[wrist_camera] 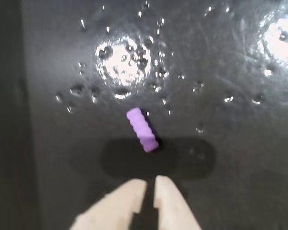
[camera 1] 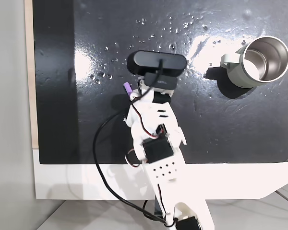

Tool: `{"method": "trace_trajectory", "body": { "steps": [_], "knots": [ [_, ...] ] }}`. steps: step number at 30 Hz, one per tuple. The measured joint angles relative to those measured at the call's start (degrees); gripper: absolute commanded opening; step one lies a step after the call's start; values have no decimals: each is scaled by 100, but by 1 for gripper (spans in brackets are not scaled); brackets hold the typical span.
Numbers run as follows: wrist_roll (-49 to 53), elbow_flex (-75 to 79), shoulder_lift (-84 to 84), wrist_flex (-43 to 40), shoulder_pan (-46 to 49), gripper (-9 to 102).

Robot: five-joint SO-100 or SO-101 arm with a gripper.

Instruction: Grasp a pengrip and put it in the cup.

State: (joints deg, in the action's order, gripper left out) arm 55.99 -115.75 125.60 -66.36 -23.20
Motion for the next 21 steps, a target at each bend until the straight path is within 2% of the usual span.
{"method": "trace_trajectory", "body": {
  "steps": [11, 21],
  "knots": [
    [325, 721, -1714, -176, -255, 26],
    [580, 747, -2953, -158, -457, 26]
  ]
}}
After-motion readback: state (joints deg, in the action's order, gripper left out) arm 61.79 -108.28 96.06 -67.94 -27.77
